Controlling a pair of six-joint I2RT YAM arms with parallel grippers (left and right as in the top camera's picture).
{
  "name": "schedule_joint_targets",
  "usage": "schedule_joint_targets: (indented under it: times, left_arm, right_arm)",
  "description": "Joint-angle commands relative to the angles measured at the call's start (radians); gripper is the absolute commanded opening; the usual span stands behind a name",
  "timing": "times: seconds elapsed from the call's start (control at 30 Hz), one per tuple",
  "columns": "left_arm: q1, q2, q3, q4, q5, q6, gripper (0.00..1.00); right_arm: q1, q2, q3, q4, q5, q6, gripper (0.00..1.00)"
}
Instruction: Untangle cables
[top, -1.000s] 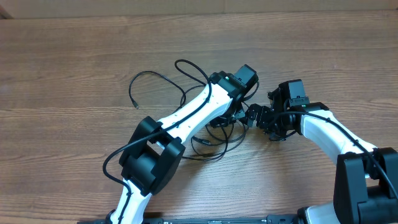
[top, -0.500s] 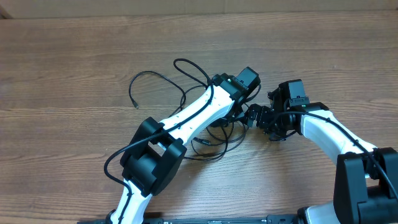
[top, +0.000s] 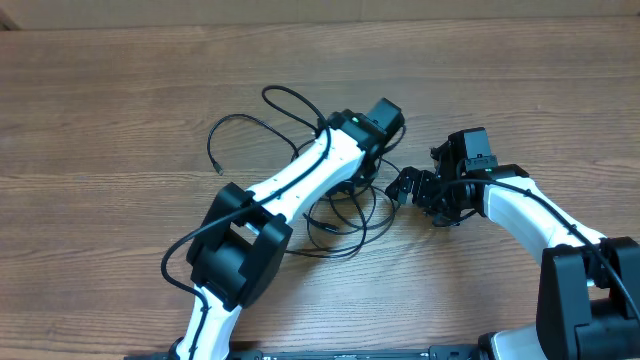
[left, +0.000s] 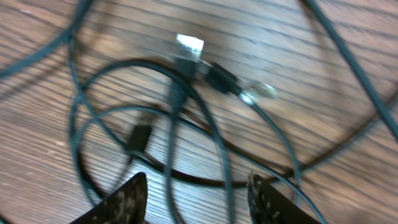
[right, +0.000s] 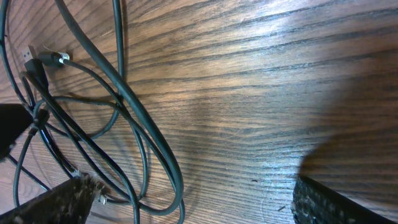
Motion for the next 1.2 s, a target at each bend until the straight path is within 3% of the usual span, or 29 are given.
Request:
schedule_joint_targets:
  times: [0.0,0.17,0.2,0.43,0.57,0.67,0.73,1.0,1.17]
  left_arm:
    - [0.043,0.013,-0.009,-0.039,-0.027,0.008,0.52]
    - [0.09,0.013,-0.009,-0.056,-0.024,0.253,0.51]
    - [0.098,0.013,-0.009,-0.055,-0.017,0.286,0.45]
    - [0.116,0.013,-0.015,-0.061,0.102,0.421,0.4]
    - [0.111,0.013,-0.037,-0.073,0.132,0.437,0.38]
    - [0.11,0.013,-0.079,-0.066,0.129,0.437,0.48]
    - [0.114,0.013,-0.105,-0.044,0.117,0.438,0.75]
    - [0.144,0.013,-0.117,-0.014,0.052,0.468,0.76]
    - [0.169,0.013,-0.117,0.013,0.107,0.609,0.81]
  right_arm:
    - [-0.003,0.002,0.029,0.007,-0.005,0.001,1.0]
    - [-0.003,0.002,0.029,0.007,-0.006,0.001,1.0]
    - [-0.003,0.002,0.029,0.007,-0.006,0.001,1.0]
    - [-0.003,0.002,0.029,0.007,-0.006,0.001,1.0]
    - [-0.003,0.002,0.029,0.007,-0.005,0.001,1.0]
    - [-0.003,0.002,0.029,0.007,-0.006,0.001,1.0]
    - [-0.003,0.002,0.029,0.007,-0.006,0.001,1.0]
    - [-0.003,0.002,0.029,0.007,-0.005,0.001,1.0]
    - [-0.003,0.002,0.029,0.007,-0.006,0.001,1.0]
